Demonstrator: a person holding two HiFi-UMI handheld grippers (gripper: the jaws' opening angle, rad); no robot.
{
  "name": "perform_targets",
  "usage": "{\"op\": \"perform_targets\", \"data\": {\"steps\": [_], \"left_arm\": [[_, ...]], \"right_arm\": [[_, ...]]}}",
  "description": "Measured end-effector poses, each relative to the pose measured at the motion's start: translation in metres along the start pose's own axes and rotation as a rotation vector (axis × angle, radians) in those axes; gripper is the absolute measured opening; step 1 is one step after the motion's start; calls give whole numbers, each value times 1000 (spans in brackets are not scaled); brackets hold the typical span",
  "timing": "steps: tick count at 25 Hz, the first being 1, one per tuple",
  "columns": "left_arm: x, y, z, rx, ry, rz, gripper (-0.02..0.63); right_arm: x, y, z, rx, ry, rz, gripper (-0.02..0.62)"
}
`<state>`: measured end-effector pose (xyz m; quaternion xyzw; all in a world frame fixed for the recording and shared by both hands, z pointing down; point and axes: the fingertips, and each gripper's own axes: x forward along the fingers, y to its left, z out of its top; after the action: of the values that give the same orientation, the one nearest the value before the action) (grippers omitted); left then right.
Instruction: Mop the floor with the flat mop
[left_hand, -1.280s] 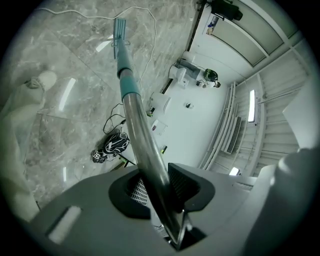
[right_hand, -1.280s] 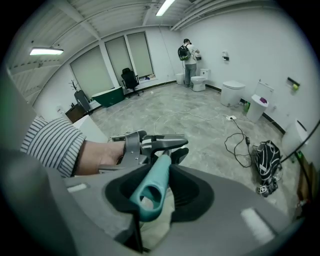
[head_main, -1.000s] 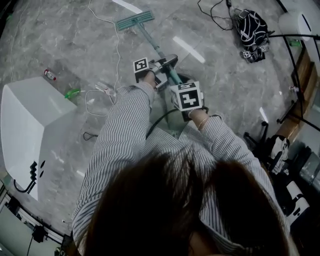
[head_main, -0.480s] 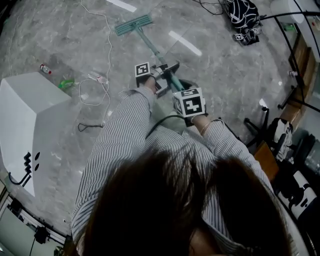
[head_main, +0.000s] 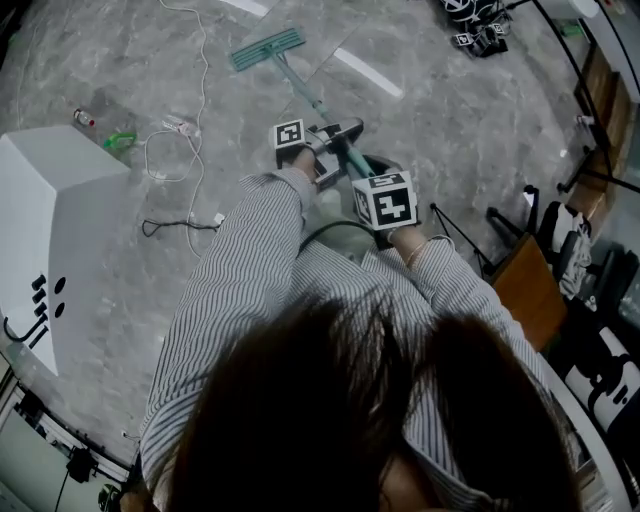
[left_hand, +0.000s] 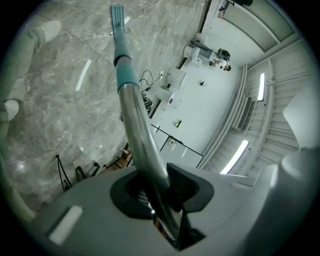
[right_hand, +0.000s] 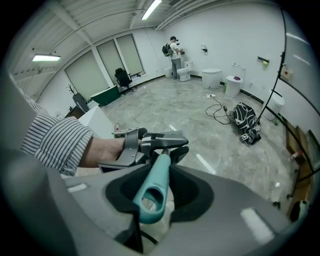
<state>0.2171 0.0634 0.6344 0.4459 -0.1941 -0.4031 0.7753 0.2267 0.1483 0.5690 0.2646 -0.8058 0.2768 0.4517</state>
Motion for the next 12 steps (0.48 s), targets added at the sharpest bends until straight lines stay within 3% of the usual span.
{"op": "perform_targets", "data": {"steps": [7,12], "left_arm": [[-4,32,-54,-1,-24,-16,86],[-7,40,-74,-9,-39,-26,86]], "right_arm": [[-30,-3,-56,4,-7,12,114],[-44,-2,-74,15,-11,21,114]]}}
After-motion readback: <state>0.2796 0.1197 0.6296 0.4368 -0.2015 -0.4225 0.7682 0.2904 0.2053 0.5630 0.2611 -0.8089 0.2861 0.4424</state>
